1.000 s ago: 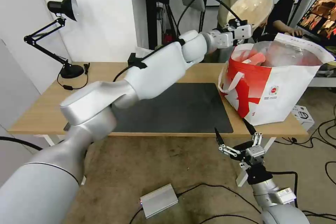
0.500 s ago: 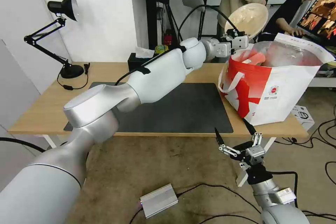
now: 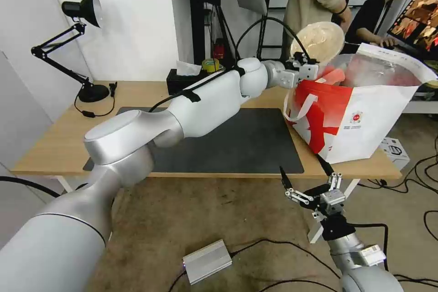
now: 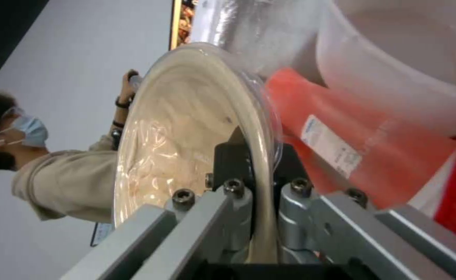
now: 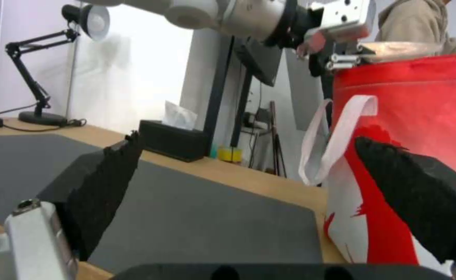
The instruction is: Pick up the trash from the table and place it into the takeout bag.
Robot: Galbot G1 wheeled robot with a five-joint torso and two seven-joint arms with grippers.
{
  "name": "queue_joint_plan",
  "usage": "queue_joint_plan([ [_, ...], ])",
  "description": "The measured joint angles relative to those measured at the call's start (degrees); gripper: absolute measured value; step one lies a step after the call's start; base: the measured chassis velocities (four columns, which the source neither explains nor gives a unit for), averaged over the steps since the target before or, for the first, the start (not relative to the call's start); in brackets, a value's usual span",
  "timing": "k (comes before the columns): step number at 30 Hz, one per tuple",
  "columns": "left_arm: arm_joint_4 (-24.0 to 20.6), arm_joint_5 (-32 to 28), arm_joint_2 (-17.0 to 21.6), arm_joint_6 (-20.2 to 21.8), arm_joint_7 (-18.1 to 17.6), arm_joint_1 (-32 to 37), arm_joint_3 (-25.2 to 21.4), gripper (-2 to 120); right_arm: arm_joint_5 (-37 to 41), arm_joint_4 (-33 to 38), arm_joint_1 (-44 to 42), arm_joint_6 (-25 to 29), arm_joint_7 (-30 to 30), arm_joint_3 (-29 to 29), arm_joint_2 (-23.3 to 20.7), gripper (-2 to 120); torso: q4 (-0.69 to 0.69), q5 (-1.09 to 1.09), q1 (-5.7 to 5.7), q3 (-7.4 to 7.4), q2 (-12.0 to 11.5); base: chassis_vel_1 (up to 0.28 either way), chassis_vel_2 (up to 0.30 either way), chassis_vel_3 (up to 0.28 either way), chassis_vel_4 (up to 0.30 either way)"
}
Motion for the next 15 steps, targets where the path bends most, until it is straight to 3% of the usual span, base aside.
queue_joint_plan([
  [15,0.43,2.4,-0.06,0.16,-0.33,0.59,2.7,1,0.0,0.0,0.0,0.0,0.0,0.0,0.0,100,0.0,0.0,0.0,0.0,0.0,0.0,0.0,0.0,0.0],
])
